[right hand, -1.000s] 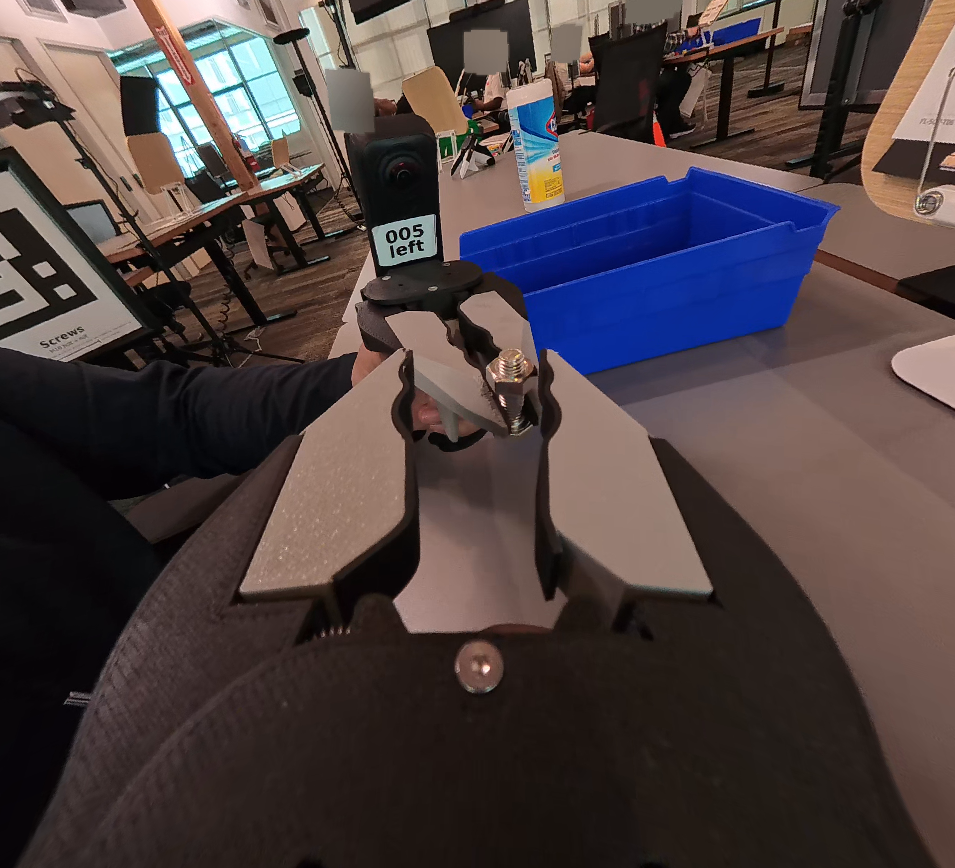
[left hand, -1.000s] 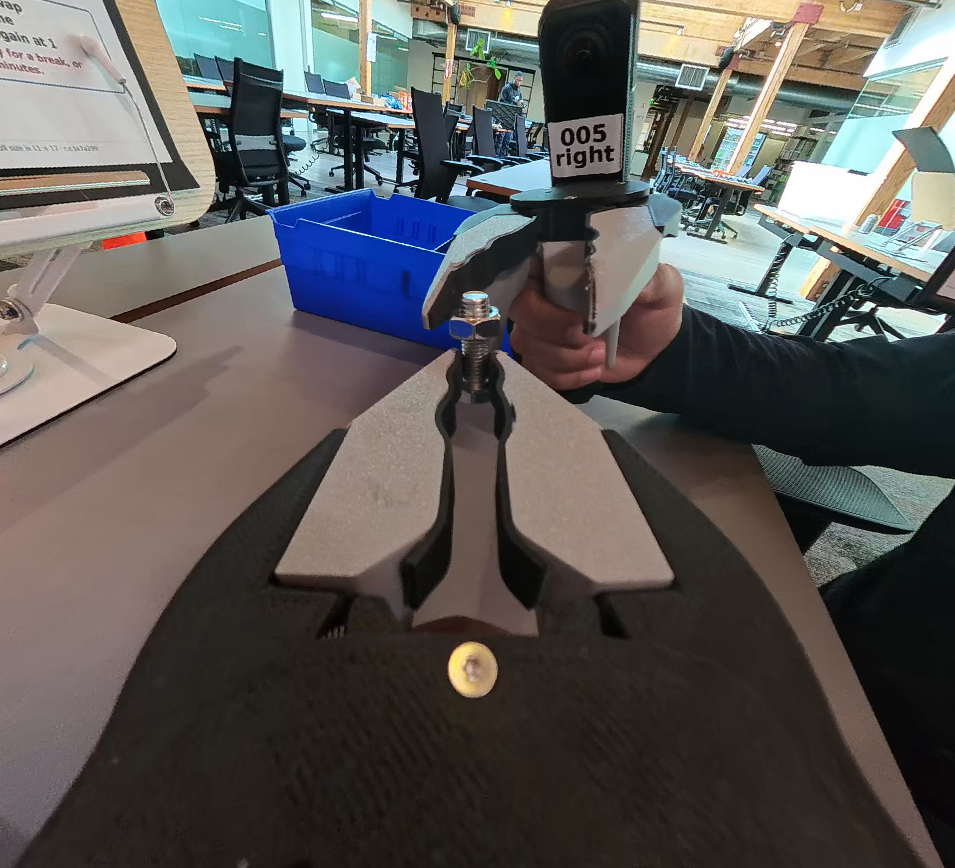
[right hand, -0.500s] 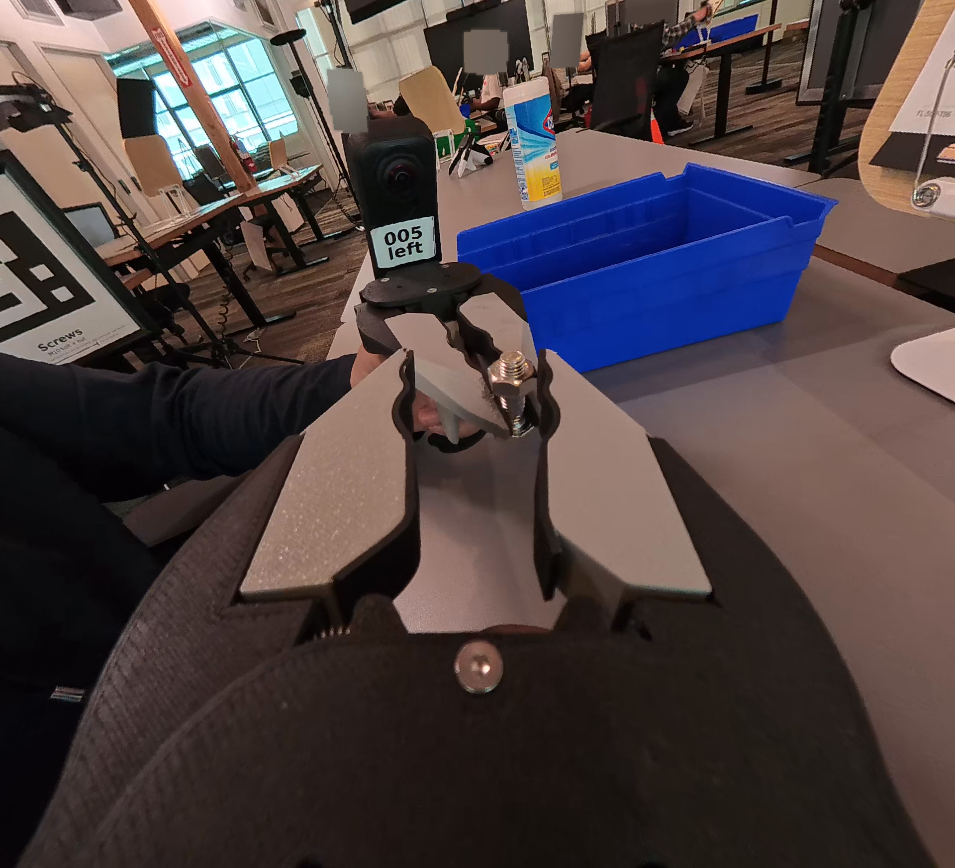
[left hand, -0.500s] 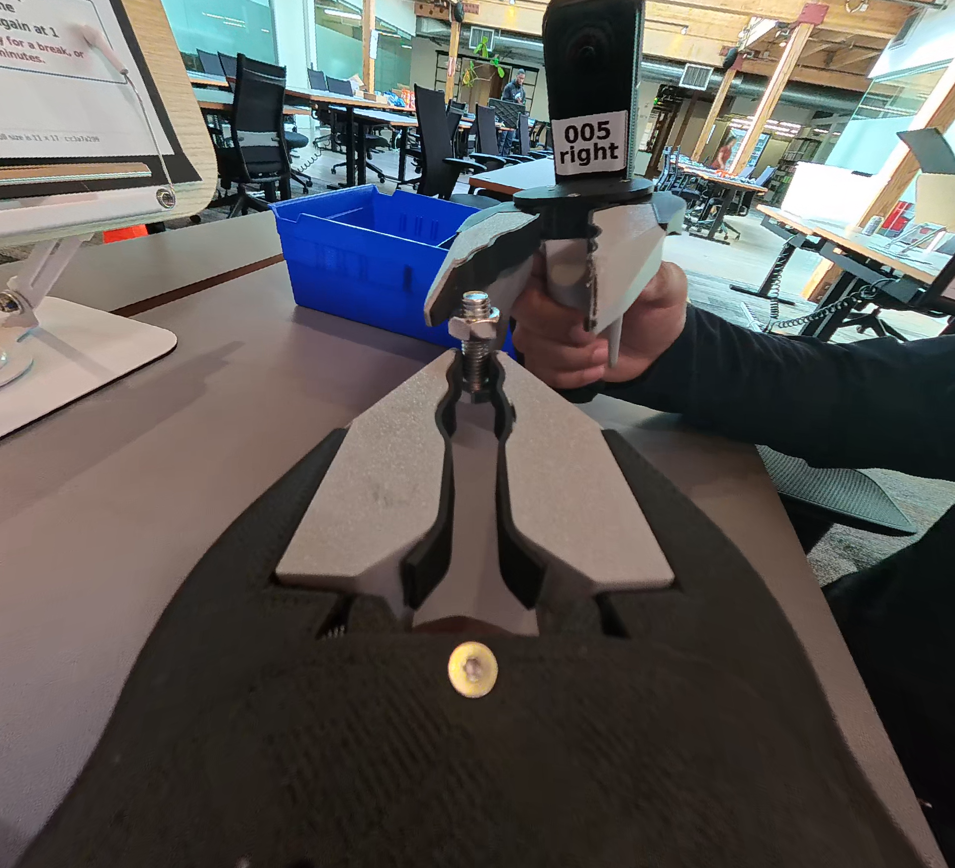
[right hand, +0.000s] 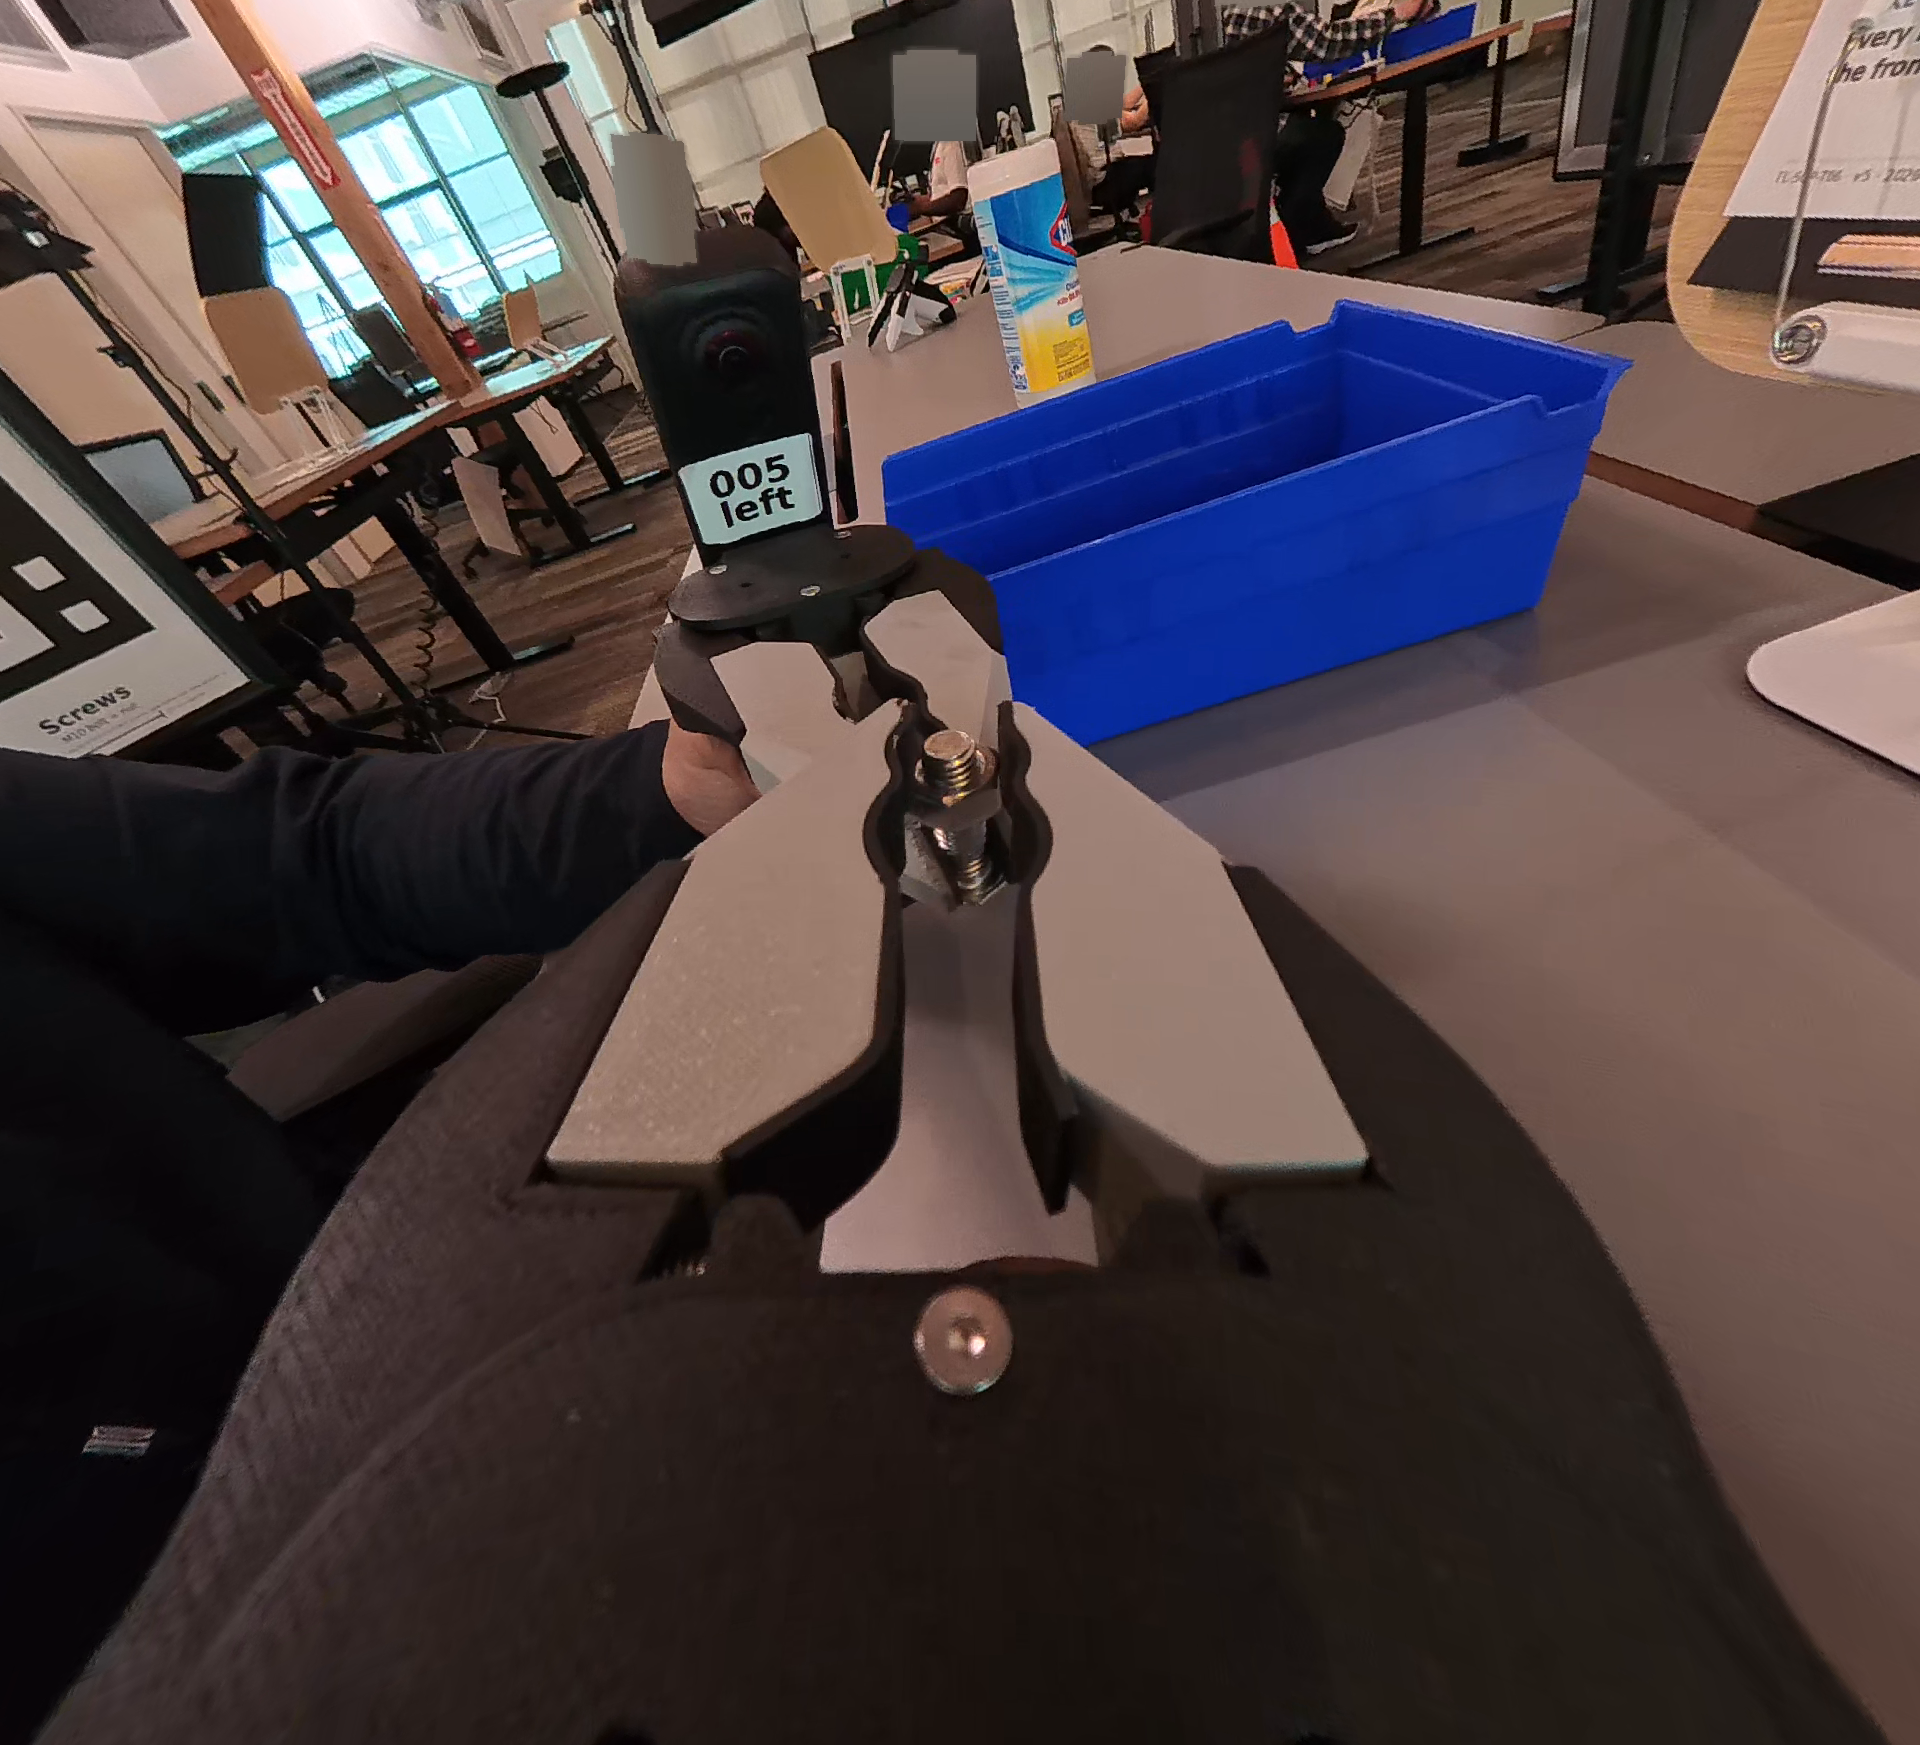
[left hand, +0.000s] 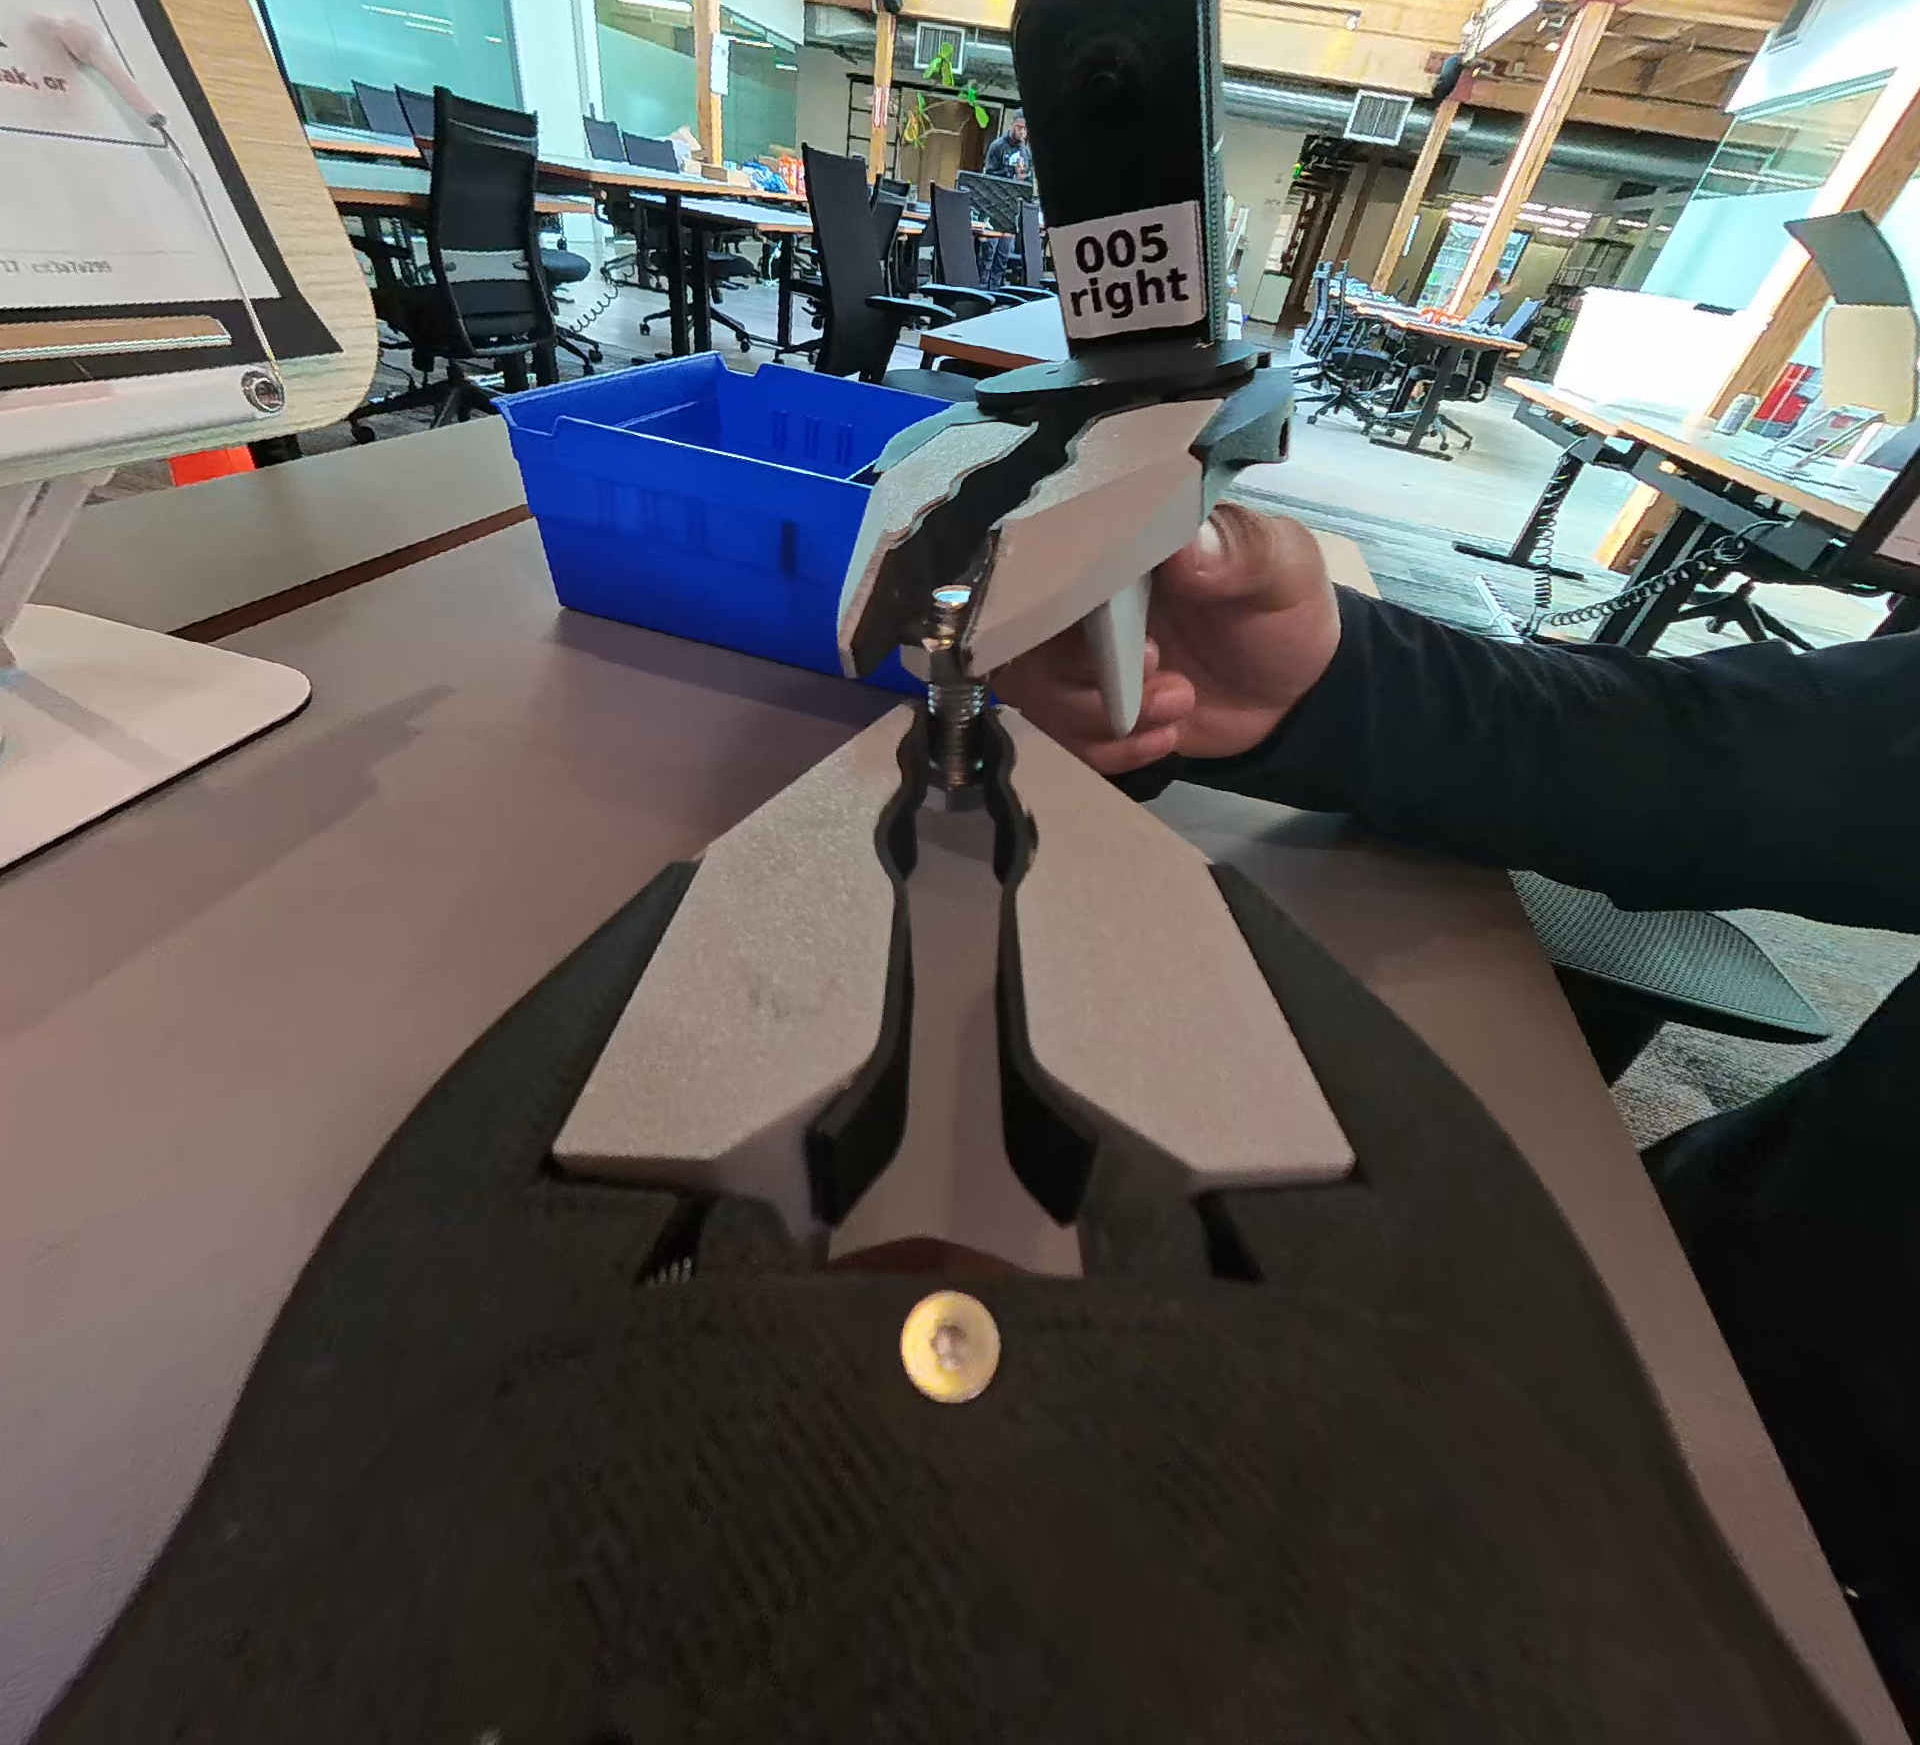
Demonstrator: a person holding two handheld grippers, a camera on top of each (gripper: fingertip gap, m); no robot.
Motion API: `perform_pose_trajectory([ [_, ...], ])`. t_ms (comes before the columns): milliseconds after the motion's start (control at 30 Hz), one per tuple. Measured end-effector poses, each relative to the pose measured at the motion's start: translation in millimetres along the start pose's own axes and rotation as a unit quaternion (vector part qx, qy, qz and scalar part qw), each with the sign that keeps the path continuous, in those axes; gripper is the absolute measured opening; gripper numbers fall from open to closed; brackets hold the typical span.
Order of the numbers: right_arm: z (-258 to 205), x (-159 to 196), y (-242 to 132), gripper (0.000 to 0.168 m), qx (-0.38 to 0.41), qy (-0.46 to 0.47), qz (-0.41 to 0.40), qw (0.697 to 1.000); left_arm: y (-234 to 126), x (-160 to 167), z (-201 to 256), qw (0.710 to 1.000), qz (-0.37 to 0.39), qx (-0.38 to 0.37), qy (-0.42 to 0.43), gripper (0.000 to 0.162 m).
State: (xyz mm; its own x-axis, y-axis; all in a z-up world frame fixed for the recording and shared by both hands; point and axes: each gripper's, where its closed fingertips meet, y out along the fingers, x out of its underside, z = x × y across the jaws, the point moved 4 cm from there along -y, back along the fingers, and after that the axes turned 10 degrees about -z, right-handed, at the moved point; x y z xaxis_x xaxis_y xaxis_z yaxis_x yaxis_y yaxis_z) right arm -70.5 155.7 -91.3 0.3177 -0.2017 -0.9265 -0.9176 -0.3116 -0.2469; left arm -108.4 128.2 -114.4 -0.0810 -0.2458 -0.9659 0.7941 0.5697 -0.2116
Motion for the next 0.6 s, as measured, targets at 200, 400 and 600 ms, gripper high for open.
perform_pose_trajectory([
  [200, 0.6, 0.3, 0.0, 0.013, -0.001, 0.003, -0.001, 1.0, 0.1, 0.7, -0.9, 1.0, 0.0, 0.001, -0.004, 0.006],
  [400, -0.2, 0.0, -0.2, 0.018, -0.006, 0.008, 0.001, 1.0, -0.2, 1.1, -2.1, 1.0, 0.0, -0.003, -0.005, 0.006],
  [600, 0.9, 4.9, 4.0, 0.022, -0.009, 0.013, -0.012, 1.0, -1.3, 0.3, -3.8, 1.0, 0.005, -0.004, -0.01, 0.006],
])
